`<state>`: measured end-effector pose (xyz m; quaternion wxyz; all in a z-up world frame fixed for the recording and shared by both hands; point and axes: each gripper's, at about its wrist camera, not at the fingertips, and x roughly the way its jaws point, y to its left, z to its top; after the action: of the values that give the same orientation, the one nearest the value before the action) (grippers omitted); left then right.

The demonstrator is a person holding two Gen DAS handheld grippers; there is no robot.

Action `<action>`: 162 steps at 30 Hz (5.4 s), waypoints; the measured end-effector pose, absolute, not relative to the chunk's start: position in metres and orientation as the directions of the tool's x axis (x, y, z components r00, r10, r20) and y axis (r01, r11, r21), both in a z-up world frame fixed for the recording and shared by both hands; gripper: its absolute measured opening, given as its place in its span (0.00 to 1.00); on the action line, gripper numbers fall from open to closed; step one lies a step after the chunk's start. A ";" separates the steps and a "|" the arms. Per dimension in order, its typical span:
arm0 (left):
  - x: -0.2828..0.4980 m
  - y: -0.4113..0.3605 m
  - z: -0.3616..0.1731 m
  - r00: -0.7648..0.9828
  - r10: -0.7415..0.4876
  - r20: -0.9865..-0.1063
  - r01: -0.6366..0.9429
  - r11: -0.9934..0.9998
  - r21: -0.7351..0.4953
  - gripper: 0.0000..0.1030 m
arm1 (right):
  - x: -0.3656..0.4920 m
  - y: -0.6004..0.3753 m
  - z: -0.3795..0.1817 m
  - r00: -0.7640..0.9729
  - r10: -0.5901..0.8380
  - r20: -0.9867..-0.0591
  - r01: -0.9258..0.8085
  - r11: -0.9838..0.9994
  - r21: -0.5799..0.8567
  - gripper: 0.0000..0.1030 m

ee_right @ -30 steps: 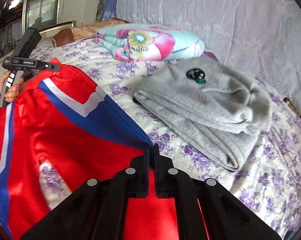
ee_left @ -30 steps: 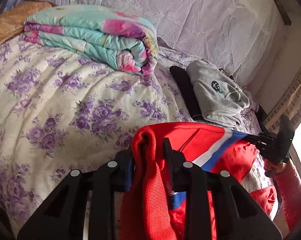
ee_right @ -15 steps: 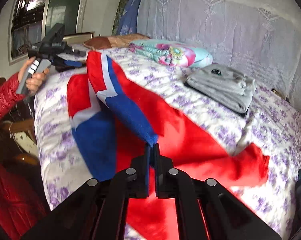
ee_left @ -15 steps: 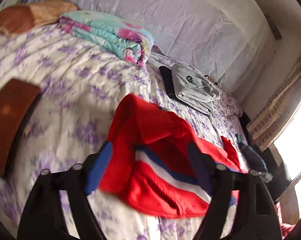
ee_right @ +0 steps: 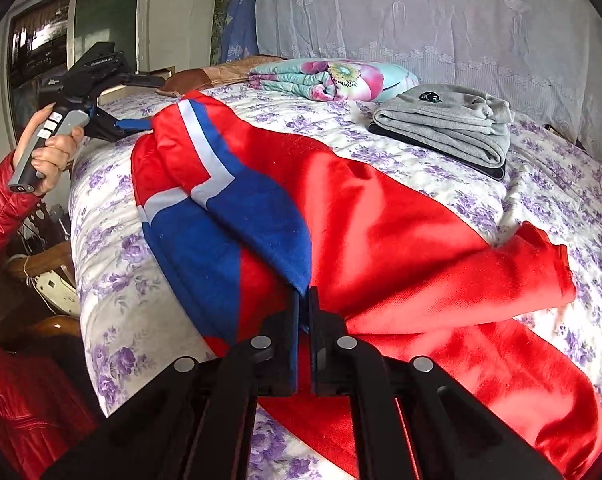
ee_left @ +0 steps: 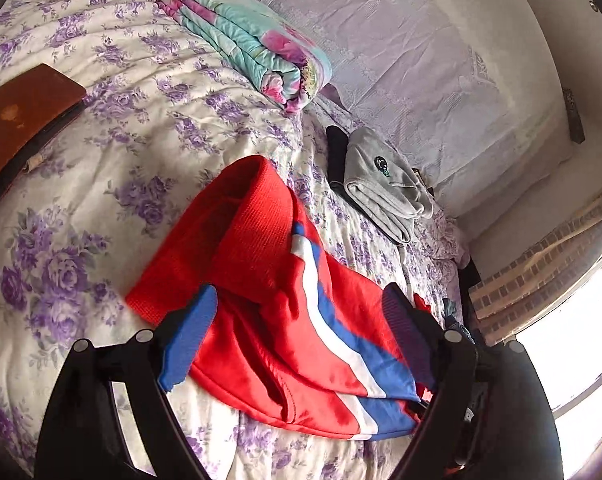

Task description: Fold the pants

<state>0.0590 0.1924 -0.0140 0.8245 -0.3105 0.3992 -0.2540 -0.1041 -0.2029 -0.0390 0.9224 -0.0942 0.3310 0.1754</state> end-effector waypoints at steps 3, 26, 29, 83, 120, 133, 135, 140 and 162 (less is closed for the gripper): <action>0.059 0.181 -0.016 0.520 -0.662 -0.540 0.154 0.695 -0.703 0.79 | -0.101 -0.215 -0.038 0.707 0.307 -0.637 -0.380 0.925 0.024 0.04; 0.041 0.182 0.005 0.522 -0.618 -0.588 0.191 0.757 -0.625 0.12 | -0.138 -0.212 -0.003 0.771 0.299 -0.562 -0.361 0.933 0.002 0.04; 0.039 0.190 -0.022 0.468 -0.596 -0.652 0.163 0.784 -0.600 0.15 | -0.149 -0.199 -0.021 0.724 0.296 -0.623 -0.397 0.918 -0.025 0.04; 0.061 0.163 -0.044 0.689 -0.311 -0.655 0.139 0.943 -0.302 0.95 | 0.042 -0.129 -0.011 0.654 0.308 -0.691 -0.446 0.895 -0.023 0.11; 0.058 0.120 -0.047 0.683 -0.108 -0.723 0.175 0.984 0.019 0.96 | 0.033 -0.327 -0.029 0.585 -0.124 -0.801 0.210 0.978 0.002 0.75; 0.057 0.119 -0.048 0.682 -0.111 -0.723 0.178 0.984 0.017 0.96 | -0.105 -0.382 0.008 0.813 -0.044 -0.581 0.237 0.936 0.260 0.07; 0.057 0.119 -0.048 0.682 -0.110 -0.723 0.178 0.984 0.018 0.96 | -0.163 -0.408 0.003 0.851 -0.015 -0.524 0.258 0.882 0.394 0.08; 0.057 0.119 -0.048 0.680 -0.109 -0.725 0.178 0.984 0.019 0.96 | -0.267 -0.445 -0.035 0.817 -0.168 -0.551 0.462 0.762 0.454 0.60; 0.049 0.117 -0.039 0.701 -0.084 -0.708 0.147 0.989 0.027 0.96 | -0.196 -0.312 -0.019 0.807 -0.174 -0.565 0.152 0.985 -0.088 0.70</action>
<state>0.0488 0.1175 -0.0394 0.9213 0.0407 0.3816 -0.0626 -0.1964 -0.3124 -0.0186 0.9503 -0.0191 0.2988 -0.0857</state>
